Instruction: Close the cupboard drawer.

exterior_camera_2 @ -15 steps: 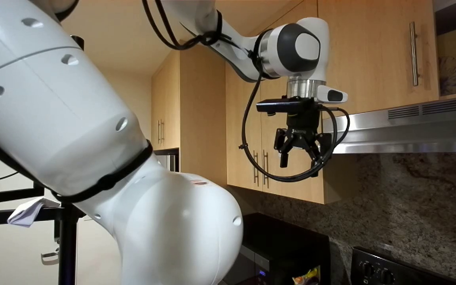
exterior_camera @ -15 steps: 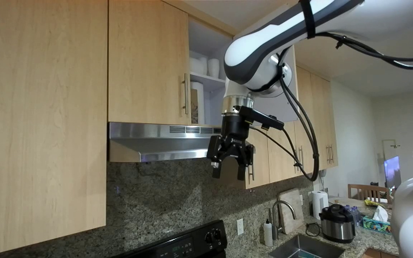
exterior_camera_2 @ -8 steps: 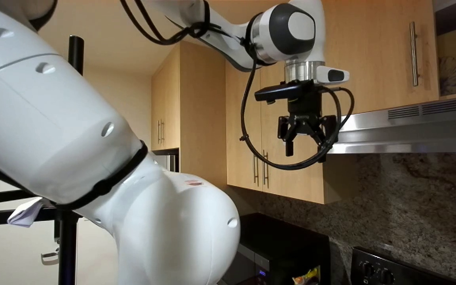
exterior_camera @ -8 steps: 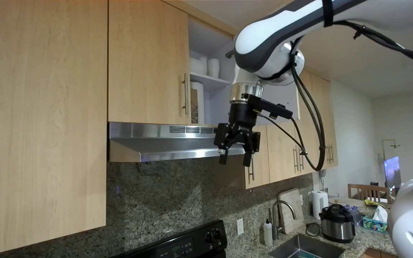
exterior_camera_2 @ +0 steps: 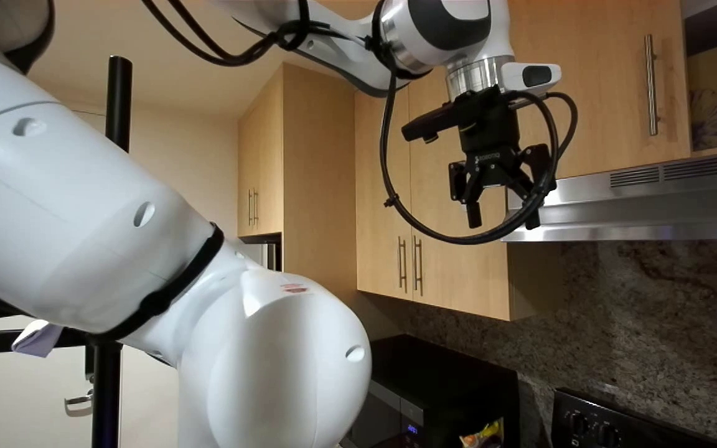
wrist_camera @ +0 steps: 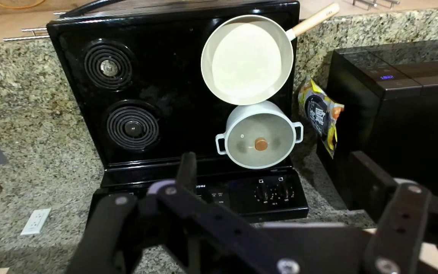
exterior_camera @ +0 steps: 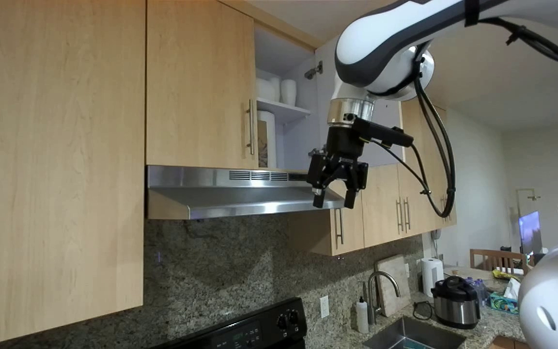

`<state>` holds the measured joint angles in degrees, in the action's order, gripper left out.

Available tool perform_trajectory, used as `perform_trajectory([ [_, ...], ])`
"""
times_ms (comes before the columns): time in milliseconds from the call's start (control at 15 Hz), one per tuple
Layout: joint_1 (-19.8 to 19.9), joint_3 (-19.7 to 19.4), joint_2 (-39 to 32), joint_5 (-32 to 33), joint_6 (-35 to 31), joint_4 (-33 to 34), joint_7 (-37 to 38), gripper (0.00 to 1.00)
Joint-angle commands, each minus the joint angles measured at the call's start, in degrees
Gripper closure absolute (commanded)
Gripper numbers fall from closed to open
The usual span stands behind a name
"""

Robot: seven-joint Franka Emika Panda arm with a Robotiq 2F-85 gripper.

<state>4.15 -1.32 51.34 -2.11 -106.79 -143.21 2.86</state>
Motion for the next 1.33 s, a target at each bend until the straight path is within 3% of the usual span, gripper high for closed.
perform_trajectory([
  [0,-0.2,-0.2,-0.3,0.1,0.1,0.1,0.1,0.0],
  [400,4.2,-4.4,0.5,3.7,-4.2,4.1,-1.9,0.0],
  [667,6.9,-6.9,1.5,9.0,-11.9,5.6,-2.3,0.0],
  [933,9.6,-9.4,2.2,9.8,-18.5,5.9,-0.8,0.0],
  [1267,9.5,-9.9,2.1,8.6,-17.1,6.5,-0.9,0.0],
])
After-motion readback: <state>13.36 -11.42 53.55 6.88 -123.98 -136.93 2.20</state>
